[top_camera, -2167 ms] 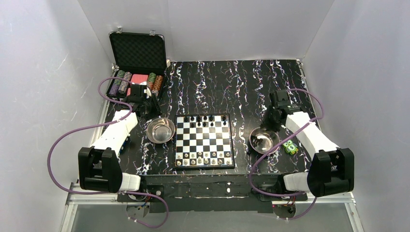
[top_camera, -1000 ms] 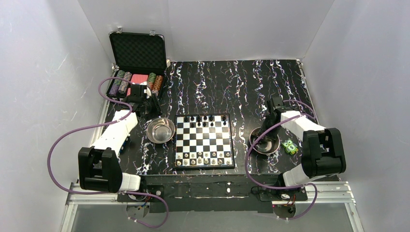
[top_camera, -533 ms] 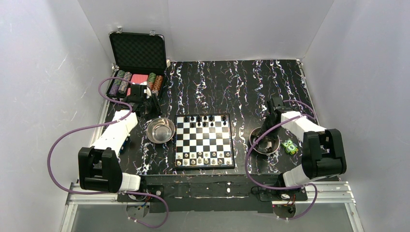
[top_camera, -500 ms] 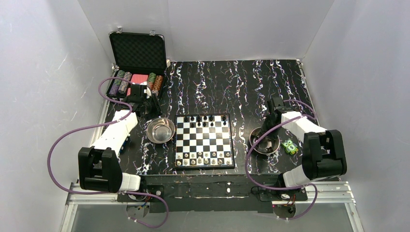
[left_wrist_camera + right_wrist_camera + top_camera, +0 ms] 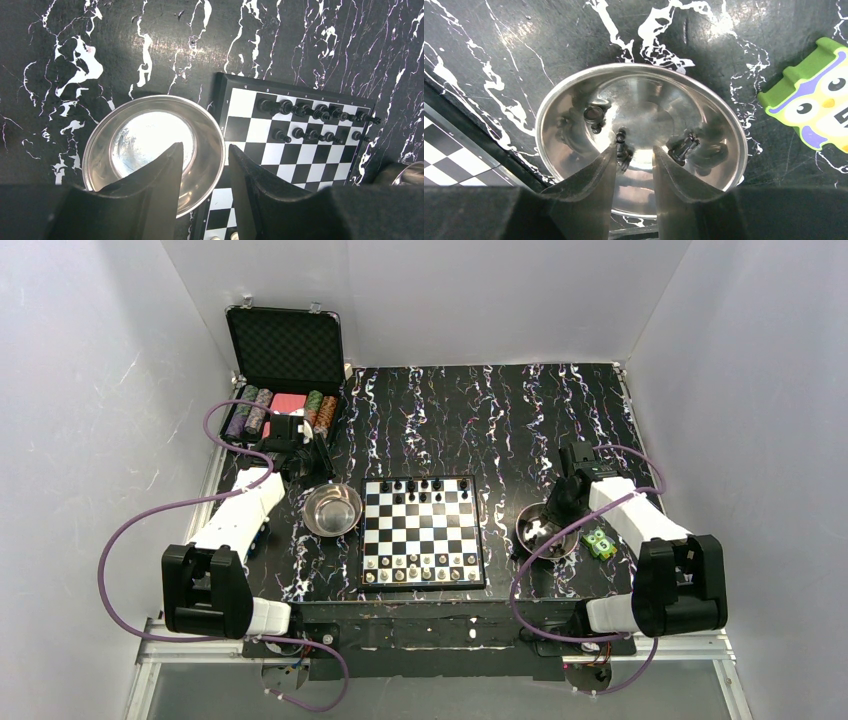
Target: Set up the chess pieces on the board
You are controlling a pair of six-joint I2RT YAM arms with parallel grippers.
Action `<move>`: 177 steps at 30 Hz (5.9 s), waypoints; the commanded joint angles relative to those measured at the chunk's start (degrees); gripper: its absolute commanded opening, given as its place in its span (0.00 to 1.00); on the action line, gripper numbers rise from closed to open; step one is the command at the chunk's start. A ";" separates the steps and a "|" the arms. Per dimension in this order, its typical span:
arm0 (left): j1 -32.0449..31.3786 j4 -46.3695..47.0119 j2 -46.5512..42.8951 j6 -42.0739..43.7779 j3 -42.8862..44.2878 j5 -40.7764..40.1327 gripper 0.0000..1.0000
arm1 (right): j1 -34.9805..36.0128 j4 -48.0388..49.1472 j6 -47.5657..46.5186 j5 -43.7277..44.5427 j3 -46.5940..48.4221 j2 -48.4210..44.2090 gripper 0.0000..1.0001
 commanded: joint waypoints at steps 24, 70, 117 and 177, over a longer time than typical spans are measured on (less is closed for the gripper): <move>0.29 0.67 -1.23 -0.26 -0.89 1.37 0.37 | -1.21 -2.94 1.03 -0.31 -4.14 1.30 0.44; 0.25 -1.77 -4.75 -1.15 6.46 7.94 0.38 | 5.76 13.81 -13.14 -20.54 -4.89 -22.08 0.03; -39.23 -7.09 -4.20 -16.99 24.25 21.90 0.39 | 37.68 29.43 -49.41 -36.73 1.55 -32.08 0.01; -45.03 -13.11 1.16 -11.26 29.52 13.85 0.07 | 37.65 31.67 -47.44 -31.29 1.02 -35.38 0.15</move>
